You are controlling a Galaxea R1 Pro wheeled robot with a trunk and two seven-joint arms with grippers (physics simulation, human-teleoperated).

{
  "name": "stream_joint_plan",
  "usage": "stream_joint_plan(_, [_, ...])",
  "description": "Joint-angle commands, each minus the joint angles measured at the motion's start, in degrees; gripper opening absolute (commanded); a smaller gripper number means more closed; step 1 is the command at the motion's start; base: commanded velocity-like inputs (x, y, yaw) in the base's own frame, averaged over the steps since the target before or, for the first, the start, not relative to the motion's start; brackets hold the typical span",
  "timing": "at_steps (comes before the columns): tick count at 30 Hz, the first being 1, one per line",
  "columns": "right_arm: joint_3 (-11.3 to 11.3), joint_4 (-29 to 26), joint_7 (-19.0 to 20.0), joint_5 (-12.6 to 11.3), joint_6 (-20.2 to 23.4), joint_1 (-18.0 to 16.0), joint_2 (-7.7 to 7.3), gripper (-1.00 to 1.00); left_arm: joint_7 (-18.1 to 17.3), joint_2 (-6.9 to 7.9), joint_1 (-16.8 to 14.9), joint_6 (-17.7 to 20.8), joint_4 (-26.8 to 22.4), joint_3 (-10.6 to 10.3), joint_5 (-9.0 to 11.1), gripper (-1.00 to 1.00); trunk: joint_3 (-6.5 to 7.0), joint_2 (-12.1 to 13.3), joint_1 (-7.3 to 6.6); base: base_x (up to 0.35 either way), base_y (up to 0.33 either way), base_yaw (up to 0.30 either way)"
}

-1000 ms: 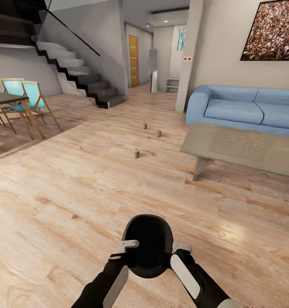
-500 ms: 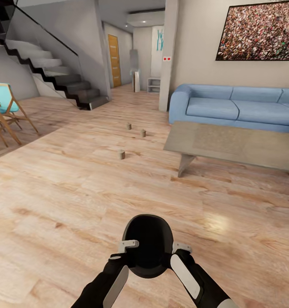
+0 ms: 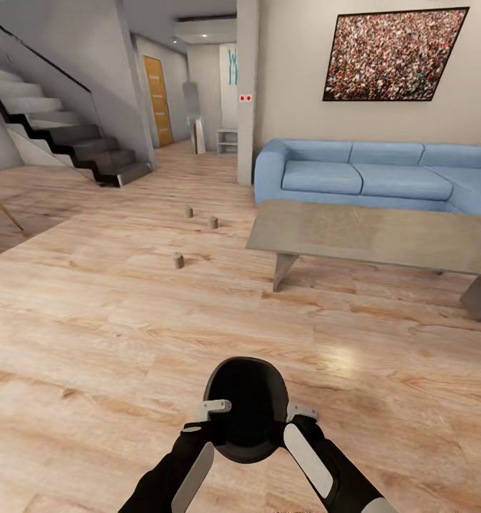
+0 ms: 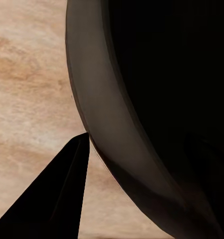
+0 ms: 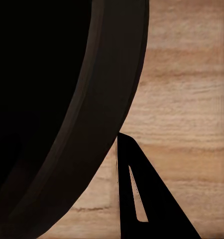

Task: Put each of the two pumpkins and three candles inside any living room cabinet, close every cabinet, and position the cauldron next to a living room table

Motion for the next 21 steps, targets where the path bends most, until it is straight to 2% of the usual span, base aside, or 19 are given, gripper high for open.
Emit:
stream_joint_plan(1, [0.0, -0.5, -0.4, -0.5, -0.5, -0.1, -0.01, -1.0, 0.4, 0.0, 0.0, -0.1, -0.1, -0.1, 1.0, -1.0, -0.05, 0.0, -0.01, 0.0, 0.0, -0.239])
stream_joint_plan(11, [0.0, -0.6, -0.4, -0.5, -0.5, -0.1, -0.01, -1.0, 0.4, 0.0, 0.0, -0.1, -0.1, -0.1, 1.0, -1.0, -0.05, 0.0, -0.01, 0.007, 0.0, -0.217])
stream_joint_plan(16, [0.0, -0.6, -0.4, -0.5, -0.5, -0.1, -0.01, -1.0, 0.4, 0.0, 0.0, -0.1, -0.2, -0.1, 1.0, -1.0, -0.05, 0.0, -0.01, 0.105, 0.0, -0.03])
stream_joint_plan(21, [-0.1, -0.6, -0.4, -0.5, -0.6, -0.1, -0.01, -1.0, 0.4, 0.0, 0.0, -0.1, -0.2, 0.0, 1.0, -1.0, -0.05, 0.0, -0.01, 0.227, 0.0, -0.003])
